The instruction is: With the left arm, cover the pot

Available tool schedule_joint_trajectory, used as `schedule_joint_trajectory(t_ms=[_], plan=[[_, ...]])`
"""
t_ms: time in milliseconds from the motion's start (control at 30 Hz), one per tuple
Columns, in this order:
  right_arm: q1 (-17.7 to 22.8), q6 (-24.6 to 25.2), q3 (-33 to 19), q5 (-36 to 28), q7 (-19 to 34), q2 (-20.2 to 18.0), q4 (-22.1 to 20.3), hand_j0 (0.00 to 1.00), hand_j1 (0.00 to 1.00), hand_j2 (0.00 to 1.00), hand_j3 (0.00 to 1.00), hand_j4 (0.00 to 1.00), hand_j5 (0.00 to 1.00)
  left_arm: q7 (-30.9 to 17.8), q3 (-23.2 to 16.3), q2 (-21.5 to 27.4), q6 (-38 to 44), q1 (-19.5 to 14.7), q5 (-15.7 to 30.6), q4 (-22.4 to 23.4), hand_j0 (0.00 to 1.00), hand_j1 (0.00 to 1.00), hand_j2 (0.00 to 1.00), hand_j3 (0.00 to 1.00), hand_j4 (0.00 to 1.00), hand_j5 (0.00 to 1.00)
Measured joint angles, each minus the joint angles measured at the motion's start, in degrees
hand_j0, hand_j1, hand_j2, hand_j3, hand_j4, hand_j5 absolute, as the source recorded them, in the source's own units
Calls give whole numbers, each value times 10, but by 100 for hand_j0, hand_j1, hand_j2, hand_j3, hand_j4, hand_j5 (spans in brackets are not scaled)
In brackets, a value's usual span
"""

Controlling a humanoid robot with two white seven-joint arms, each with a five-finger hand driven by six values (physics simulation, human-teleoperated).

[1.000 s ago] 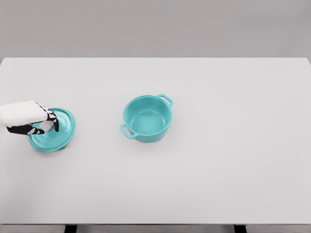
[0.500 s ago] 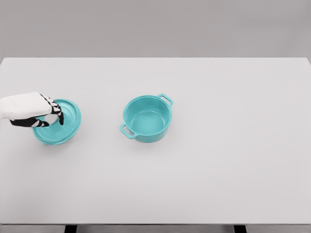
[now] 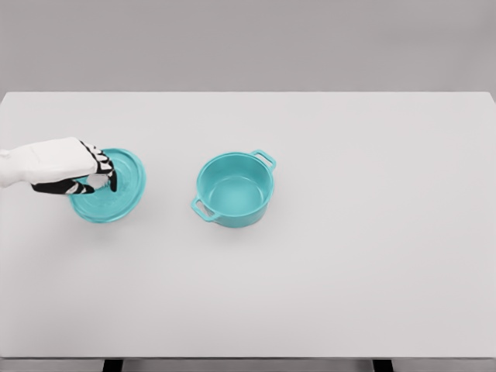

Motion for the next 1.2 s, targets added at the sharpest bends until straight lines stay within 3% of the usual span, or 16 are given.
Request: schedule_joint_trajectory(t_ms=[1200], plan=[[0,0,0,0,0,0,0,100,100,100,100,100,100,0,-3,-112,0,-42,9,-25,44,44,44,44,44,44]])
